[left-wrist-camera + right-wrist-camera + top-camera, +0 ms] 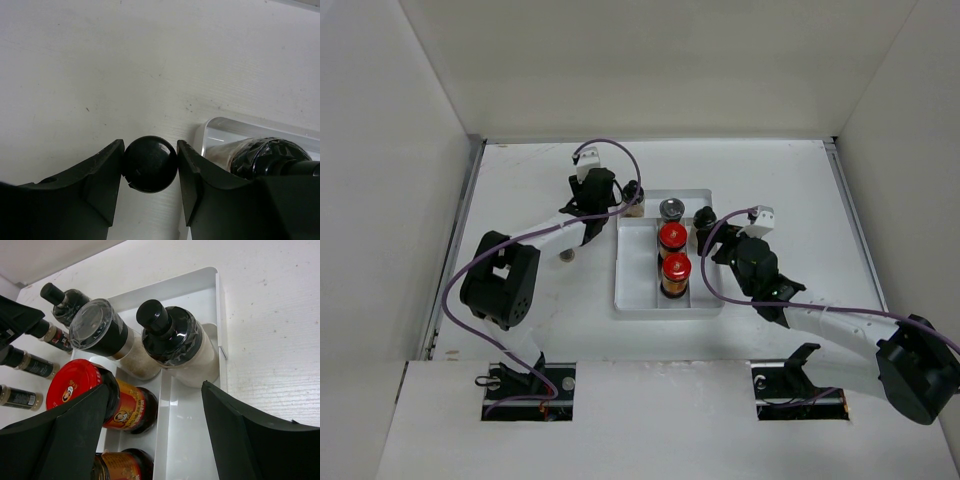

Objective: Organize the condiment bottles

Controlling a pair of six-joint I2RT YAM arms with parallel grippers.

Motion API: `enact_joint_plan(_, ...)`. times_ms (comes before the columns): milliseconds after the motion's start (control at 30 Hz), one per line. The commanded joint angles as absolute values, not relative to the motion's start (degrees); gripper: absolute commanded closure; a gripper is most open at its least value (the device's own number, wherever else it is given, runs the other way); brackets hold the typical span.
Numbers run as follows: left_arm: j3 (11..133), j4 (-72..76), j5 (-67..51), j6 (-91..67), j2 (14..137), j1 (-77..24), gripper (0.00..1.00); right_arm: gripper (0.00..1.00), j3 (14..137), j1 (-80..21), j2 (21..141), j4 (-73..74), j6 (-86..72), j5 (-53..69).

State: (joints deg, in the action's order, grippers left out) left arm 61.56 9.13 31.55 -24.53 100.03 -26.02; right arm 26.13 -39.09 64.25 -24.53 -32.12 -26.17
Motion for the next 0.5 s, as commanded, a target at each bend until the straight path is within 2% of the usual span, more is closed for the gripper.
enact_joint_plan(0, 61.88, 10.46, 31.11, -24.7, 96.69, -26.5, 0.65, 0.18, 26.1, -39.77, 64.07, -28.04, -31.99, -26.99)
enact_joint_plan(233, 60.56, 10.81, 32.52, -22.85, 86.59, -27.55, 0.67, 0.17, 26.37, -39.77, 64.95, -28.04, -32.17, -26.46)
enact_joint_plan(467, 54.24, 8.18, 33.66, -23.29, 78.15, -31.06, 0.68, 0.16, 26.28, -39.77, 64.77, -28.04, -32.08, -26.37)
